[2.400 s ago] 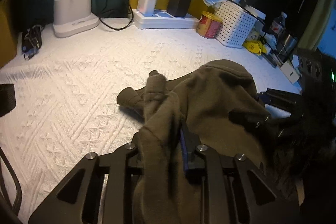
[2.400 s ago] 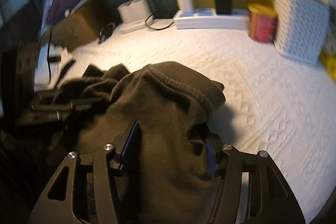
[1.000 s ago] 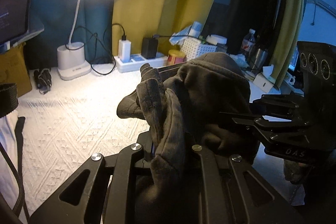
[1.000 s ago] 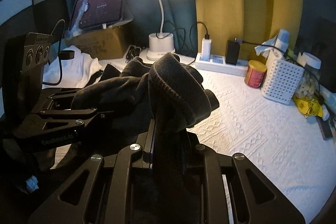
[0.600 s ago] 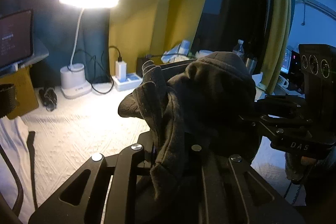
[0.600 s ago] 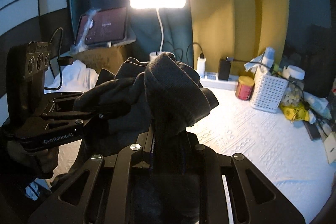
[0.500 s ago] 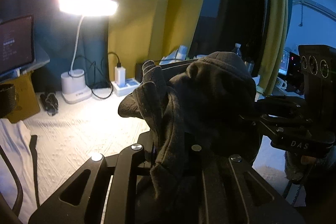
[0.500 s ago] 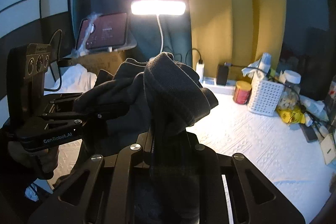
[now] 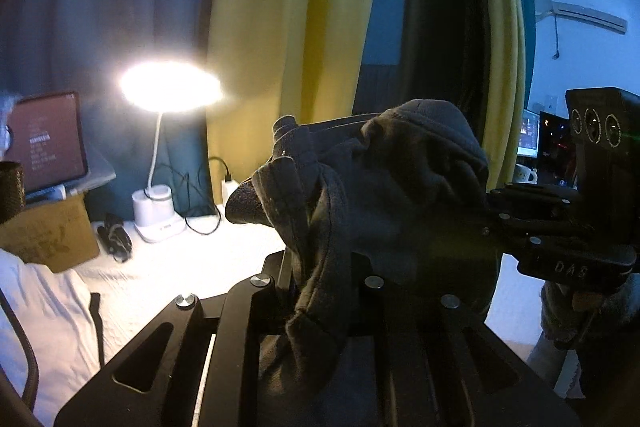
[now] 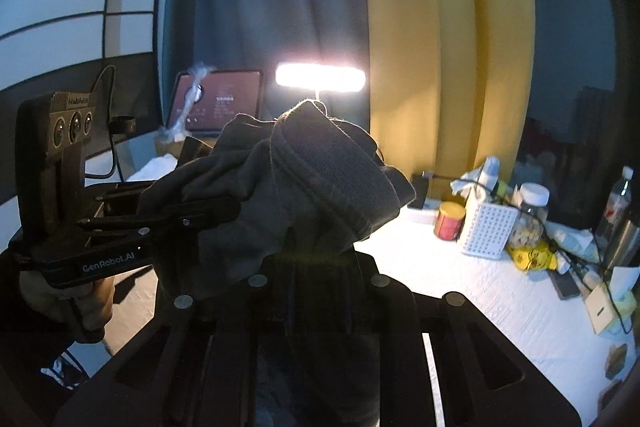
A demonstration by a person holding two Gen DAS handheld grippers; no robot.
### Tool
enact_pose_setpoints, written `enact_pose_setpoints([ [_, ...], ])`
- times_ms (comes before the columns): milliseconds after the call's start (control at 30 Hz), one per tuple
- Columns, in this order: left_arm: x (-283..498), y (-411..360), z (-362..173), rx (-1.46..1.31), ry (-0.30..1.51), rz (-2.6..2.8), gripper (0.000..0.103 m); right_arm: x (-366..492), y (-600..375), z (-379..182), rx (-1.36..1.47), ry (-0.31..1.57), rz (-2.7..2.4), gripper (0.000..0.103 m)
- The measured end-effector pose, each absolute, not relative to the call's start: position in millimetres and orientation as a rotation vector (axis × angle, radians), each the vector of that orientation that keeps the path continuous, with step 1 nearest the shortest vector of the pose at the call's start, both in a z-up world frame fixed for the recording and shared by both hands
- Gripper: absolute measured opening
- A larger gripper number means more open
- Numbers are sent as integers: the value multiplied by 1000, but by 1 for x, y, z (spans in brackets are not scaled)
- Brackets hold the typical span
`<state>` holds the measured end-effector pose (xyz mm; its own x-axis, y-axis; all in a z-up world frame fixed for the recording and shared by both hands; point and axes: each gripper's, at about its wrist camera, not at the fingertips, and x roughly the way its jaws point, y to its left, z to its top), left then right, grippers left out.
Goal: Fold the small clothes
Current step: 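Lift the folded brown shirt up off the bedspread with both tools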
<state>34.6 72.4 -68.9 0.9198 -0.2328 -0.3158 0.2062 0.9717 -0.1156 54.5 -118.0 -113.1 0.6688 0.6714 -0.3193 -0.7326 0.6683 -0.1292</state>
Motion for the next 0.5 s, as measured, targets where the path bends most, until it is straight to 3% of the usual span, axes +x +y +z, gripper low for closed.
enact_pose_setpoints([
  [500,-18,77,-29,-52,192,-200,12,-8,-121,-75,-279,94,818,18],
])
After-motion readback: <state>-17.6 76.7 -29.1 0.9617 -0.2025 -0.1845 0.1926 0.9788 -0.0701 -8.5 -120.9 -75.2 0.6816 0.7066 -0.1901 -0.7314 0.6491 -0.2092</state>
